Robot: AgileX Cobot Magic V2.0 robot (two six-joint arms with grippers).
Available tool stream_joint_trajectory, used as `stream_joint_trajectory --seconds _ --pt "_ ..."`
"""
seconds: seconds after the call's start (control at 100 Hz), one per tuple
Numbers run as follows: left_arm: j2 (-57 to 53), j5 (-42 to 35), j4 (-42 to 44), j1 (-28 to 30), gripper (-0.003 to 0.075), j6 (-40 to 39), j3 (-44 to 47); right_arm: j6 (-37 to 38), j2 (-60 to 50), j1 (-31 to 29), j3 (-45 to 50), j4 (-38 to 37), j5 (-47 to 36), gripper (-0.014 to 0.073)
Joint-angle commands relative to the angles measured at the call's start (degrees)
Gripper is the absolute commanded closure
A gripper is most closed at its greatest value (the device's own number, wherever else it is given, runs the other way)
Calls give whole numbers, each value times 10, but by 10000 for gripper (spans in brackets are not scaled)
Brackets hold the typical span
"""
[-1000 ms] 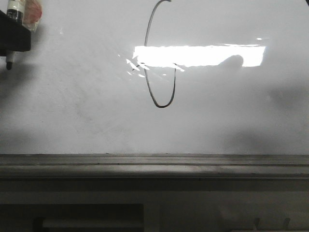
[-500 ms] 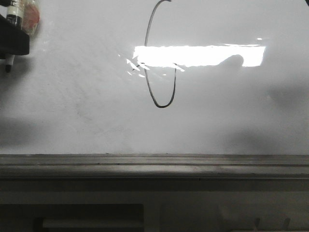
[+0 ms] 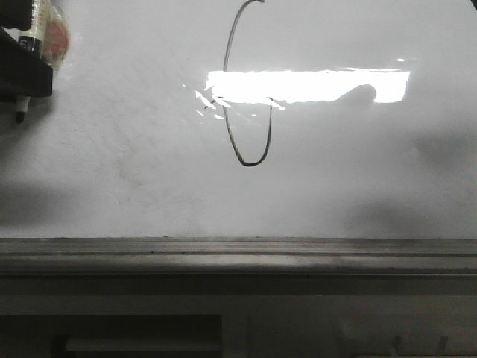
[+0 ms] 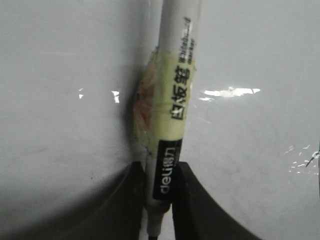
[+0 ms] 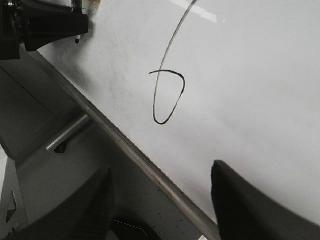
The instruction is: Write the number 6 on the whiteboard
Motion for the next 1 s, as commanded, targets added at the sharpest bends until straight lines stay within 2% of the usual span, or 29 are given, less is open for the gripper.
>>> stream_joint_trajectory --seconds 0.0,0.17,0.24,0.36,0.53,0.6,0.69,0.99 --pt "-3 -12 13 -3 739 -3 -20 -4 -6 -5 -13 24 -29 209" --pt "-3 -13 13 -3 735 -3 -20 -4 -6 -5 -13 24 -29 209" --pt "-3 -13 13 -3 701 -3 -20 -4 -6 -5 -13 24 -29 209" --pt "-3 -13 13 -3 563 -3 -20 -4 -6 -5 -13 24 -29 209" --pt "-3 -16 13 -3 285 -3 -20 -4 -6 -5 -13 24 -29 209" --pt "-4 -23 13 -3 225 -2 -20 -4 -6 -5 -13 24 -29 209" --pt "-16 -23 13 -3 199 17 -20 -4 -6 -5 -13 24 -28 209" --pt "-144 -5 -5 -3 206 139 -17 -4 -30 -5 -13 23 -32 210"
